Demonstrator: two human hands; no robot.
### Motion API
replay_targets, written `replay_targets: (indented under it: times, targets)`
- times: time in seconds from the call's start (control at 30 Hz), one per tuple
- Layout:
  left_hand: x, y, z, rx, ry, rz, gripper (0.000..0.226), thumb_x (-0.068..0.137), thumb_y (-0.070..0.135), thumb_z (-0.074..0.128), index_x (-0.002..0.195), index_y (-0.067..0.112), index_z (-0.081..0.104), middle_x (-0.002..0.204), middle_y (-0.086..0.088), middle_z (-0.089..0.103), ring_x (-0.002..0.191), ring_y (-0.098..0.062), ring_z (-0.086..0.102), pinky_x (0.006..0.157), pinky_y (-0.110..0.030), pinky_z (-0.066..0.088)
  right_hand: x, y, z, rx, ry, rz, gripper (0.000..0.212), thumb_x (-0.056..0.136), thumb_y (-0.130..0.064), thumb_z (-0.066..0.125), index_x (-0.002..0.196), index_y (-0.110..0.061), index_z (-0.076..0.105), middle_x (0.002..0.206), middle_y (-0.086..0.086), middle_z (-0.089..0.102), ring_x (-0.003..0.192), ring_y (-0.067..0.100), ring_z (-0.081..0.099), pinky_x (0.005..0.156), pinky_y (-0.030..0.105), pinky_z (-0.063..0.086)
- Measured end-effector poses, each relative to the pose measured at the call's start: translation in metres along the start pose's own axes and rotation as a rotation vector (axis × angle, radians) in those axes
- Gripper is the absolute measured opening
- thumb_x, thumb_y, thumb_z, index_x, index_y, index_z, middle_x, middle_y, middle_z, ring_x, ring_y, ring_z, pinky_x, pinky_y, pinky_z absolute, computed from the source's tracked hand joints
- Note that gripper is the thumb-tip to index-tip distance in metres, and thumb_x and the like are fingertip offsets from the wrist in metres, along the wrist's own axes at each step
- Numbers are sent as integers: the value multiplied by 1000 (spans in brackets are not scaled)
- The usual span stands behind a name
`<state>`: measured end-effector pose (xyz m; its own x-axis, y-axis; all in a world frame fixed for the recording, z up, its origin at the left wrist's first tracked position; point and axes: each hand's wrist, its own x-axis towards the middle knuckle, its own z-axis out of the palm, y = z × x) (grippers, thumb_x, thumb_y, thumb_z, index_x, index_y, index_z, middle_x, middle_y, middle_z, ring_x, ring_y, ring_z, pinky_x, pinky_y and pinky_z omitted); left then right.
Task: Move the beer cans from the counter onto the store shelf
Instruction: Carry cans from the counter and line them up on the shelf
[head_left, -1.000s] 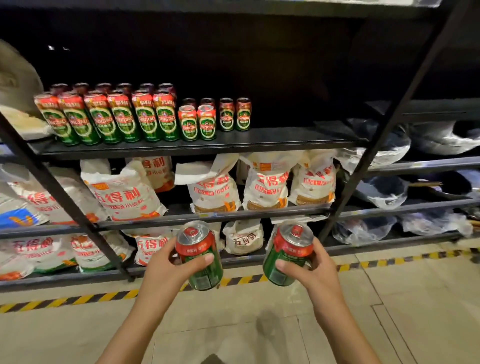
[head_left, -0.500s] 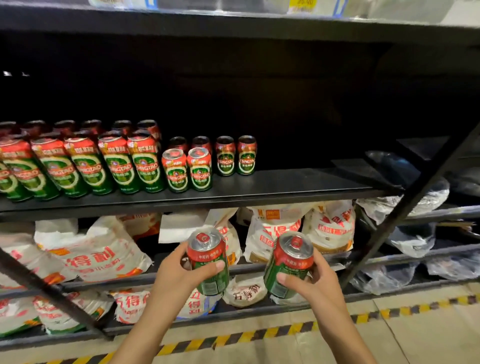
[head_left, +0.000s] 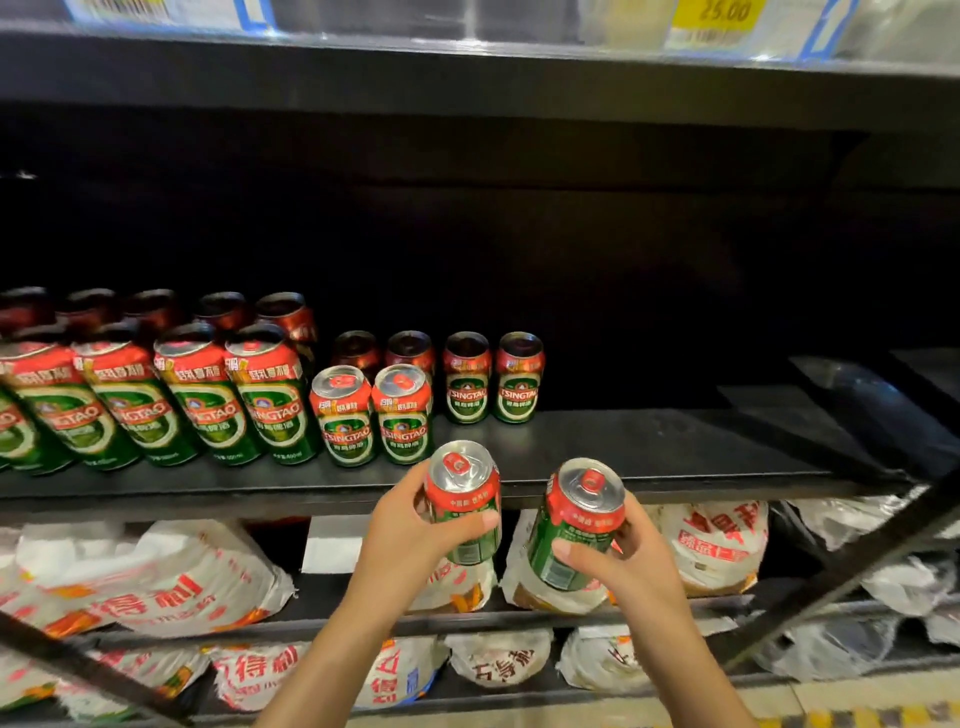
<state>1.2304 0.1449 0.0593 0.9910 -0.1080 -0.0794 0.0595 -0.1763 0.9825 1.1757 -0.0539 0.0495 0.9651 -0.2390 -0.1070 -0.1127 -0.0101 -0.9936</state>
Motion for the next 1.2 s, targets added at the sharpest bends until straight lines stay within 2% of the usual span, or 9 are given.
replay_targets:
  times: [0.17, 0.3, 0.43, 0.5, 0.67, 0.83, 0.93, 1.07, 1.2]
  targets:
    - [28, 9, 1, 13, 35, 5, 55, 62, 19, 85, 107, 38, 59, 96, 19, 70, 88, 7, 63, 71, -11, 50, 45, -11, 5, -50, -60, -57, 59, 66, 2, 80, 113, -26, 59, 103, -5, 68, 86, -4, 63, 66, 8, 49]
    - [49, 10, 5, 52, 75, 19, 61, 61, 23, 86, 115, 35, 58, 102, 16, 68, 89, 8, 62, 74, -10, 48, 71, -13, 7, -54, -101, -100, 60, 66, 2, 80, 114, -27, 58, 105, -7, 68, 90, -3, 63, 70, 6, 48]
    - [62, 10, 14, 64, 74, 46, 58, 61, 23, 86, 109, 39, 57, 100, 20, 67, 90, 9, 62, 71, -6, 47, 89, -11, 5, -70, -124, -118, 63, 67, 0, 80, 118, -28, 57, 107, -8, 68, 95, -2, 63, 75, 12, 51]
    - [67, 9, 18, 67, 81, 45, 58, 61, 24, 86, 107, 41, 56, 101, 20, 67, 92, 8, 62, 74, -9, 48, 98, -11, 5, -74, -136, -114, 63, 67, -2, 80, 119, -29, 56, 109, -8, 67, 95, -2, 63, 77, 16, 51]
    - [80, 8, 24, 117, 87, 45, 57, 61, 28, 85, 107, 42, 55, 102, 20, 66, 94, 7, 61, 77, -11, 46, 110, -8, 3, -74, -153, -127, 63, 69, -4, 80, 122, -27, 55, 111, -8, 66, 97, -3, 61, 73, 9, 50]
    - [91, 6, 33, 134, 102, 41, 60, 62, 29, 84, 116, 33, 57, 104, 17, 66, 97, 2, 60, 83, -18, 49, 123, -4, 2, -86, -167, -143, 66, 69, -6, 80, 124, -30, 52, 114, -11, 64, 99, -8, 59, 73, 6, 48]
    - [95, 7, 36, 147, 108, 40, 56, 63, 30, 84, 111, 36, 56, 101, 18, 65, 94, 5, 60, 78, -13, 46, 130, -4, 2, -85, -173, -157, 65, 70, -5, 79, 123, -30, 52, 114, -12, 64, 98, -9, 59, 74, 6, 48]
    - [102, 7, 36, 163, 108, 37, 55, 63, 32, 84, 109, 38, 56, 100, 19, 66, 93, 5, 61, 75, -11, 44, 140, -3, 2, -104, -182, -173, 64, 68, -7, 81, 119, -35, 54, 110, -14, 66, 99, -9, 59, 84, 12, 46]
    - [107, 0, 35, 167, 124, 28, 56, 63, 34, 84, 112, 35, 57, 102, 17, 66, 95, 2, 62, 79, -16, 48, 149, 1, 2, -87, -191, -169, 65, 69, -4, 80, 121, -32, 53, 110, -12, 66, 98, -9, 60, 73, 4, 47]
